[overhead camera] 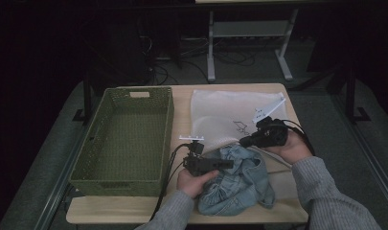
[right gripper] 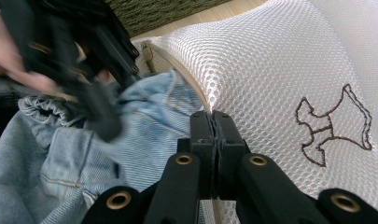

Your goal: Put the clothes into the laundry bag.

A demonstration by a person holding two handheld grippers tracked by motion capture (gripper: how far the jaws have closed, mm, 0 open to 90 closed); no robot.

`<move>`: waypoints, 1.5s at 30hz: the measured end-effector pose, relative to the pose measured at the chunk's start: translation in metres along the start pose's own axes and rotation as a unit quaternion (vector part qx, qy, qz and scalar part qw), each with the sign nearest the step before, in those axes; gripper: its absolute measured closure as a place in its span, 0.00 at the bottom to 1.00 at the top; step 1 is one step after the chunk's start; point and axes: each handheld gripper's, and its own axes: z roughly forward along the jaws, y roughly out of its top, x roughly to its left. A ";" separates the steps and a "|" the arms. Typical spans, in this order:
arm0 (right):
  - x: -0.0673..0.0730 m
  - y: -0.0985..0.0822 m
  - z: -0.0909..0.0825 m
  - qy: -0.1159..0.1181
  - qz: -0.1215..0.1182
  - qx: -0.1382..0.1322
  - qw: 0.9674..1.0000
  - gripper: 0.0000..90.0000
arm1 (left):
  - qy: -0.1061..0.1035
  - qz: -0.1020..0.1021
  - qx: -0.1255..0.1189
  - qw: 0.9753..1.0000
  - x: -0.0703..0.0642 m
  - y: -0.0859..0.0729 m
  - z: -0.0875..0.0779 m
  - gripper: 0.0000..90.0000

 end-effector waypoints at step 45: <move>0.009 -0.003 -0.005 0.005 -0.004 0.005 1.000 0.98 | 0.020 0.019 -0.015 1.000 -0.003 -0.031 -0.001 0.86</move>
